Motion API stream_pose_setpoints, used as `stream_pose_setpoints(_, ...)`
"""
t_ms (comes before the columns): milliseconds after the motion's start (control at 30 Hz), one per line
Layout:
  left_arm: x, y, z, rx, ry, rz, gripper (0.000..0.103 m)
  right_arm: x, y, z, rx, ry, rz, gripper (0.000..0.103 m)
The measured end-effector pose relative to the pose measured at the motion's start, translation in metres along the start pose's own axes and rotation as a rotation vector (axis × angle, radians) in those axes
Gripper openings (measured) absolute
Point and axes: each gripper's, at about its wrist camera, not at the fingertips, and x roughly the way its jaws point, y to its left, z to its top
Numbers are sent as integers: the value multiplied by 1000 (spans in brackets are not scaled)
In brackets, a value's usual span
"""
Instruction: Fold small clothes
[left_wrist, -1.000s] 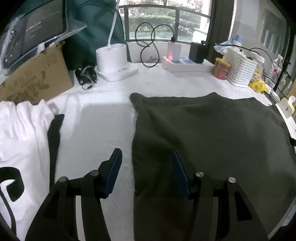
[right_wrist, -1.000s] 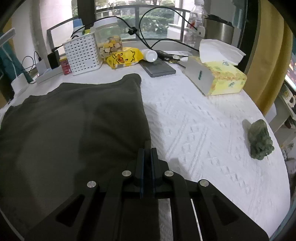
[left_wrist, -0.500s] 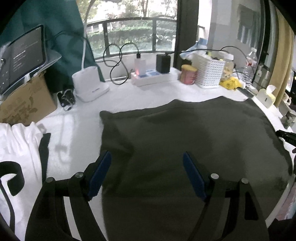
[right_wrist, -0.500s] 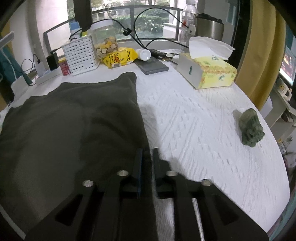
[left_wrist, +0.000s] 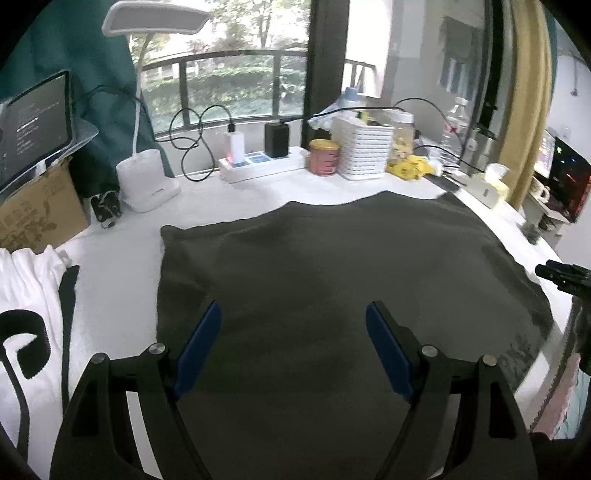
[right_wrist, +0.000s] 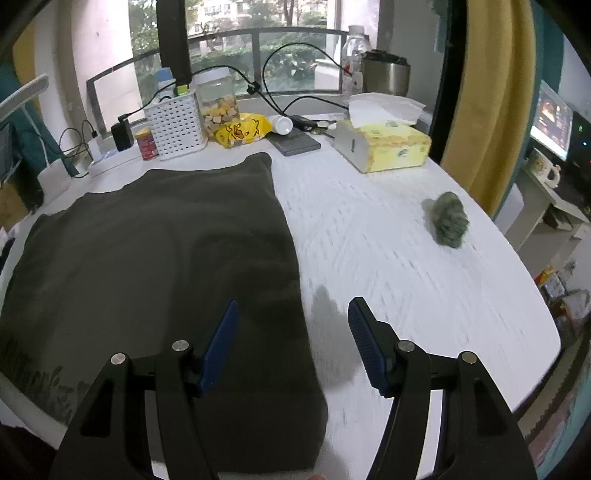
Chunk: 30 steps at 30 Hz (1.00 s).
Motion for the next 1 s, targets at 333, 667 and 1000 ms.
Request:
stream_pose_setpoints(333, -24, -5, -29, -27, -4, -63, 80, -22, 15, -51, 4, 33, -37, 65)
stream_pose_setpoints(667, -31, -1, -52, -80, 5, -74, 80, -42, 28, -87, 30, 60, 65, 66)
stream_pose_setpoints(1000, -31, 5, -53, -96, 5, -70, 80, -38, 34, -89, 96, 100, 139, 66)
